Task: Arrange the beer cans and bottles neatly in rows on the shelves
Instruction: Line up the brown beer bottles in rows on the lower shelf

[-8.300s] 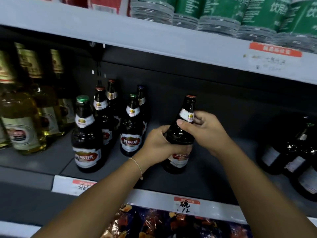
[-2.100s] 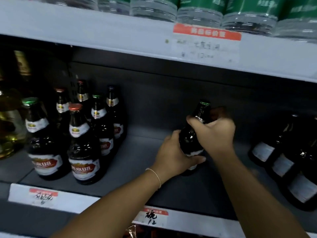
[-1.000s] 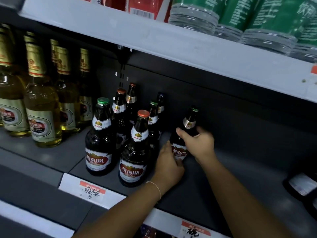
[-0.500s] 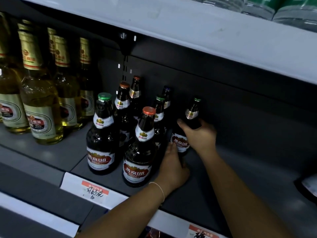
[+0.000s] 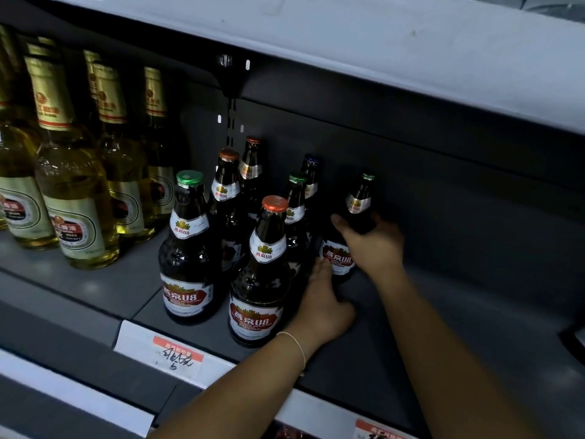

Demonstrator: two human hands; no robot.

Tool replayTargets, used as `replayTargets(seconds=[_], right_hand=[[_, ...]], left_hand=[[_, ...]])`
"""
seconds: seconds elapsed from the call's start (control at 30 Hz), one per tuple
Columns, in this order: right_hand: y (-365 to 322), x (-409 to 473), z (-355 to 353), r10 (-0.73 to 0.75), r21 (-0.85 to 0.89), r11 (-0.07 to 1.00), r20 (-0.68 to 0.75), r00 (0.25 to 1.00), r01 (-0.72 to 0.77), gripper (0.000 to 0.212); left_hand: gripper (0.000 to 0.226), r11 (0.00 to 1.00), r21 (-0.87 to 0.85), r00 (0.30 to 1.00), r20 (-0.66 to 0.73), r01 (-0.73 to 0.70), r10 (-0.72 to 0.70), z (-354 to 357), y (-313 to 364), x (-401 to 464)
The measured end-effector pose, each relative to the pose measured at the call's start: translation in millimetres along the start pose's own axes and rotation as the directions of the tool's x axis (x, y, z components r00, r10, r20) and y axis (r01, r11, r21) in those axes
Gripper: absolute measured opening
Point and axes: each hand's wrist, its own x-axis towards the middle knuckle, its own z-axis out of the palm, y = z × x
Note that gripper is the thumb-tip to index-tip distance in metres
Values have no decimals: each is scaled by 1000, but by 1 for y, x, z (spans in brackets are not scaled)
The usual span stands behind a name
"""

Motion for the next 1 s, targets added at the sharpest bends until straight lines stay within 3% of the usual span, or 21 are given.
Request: replayTargets(seconds=[0.3,0.8,0.9,1.0], right_hand=[[3,4,5,-24,-27,999,14,1000,25,73],[-6,-2,-2,-32,2,999,41,999,32,59],[-7,-4,-3,-38,7,999,59,998,38,55],[-8,-7,-9,-38,-16,999,112,993,40,48]], left_hand=[[91,999,-29,1000,10,26,-26,-3,2,-2],[105,990,-135,999,-21,35,-38,8,-22,12],[101,998,-63,999,-37,28,-30,5,-15,6],[84,998,54,999,-32,-13,14,0,5,-12]])
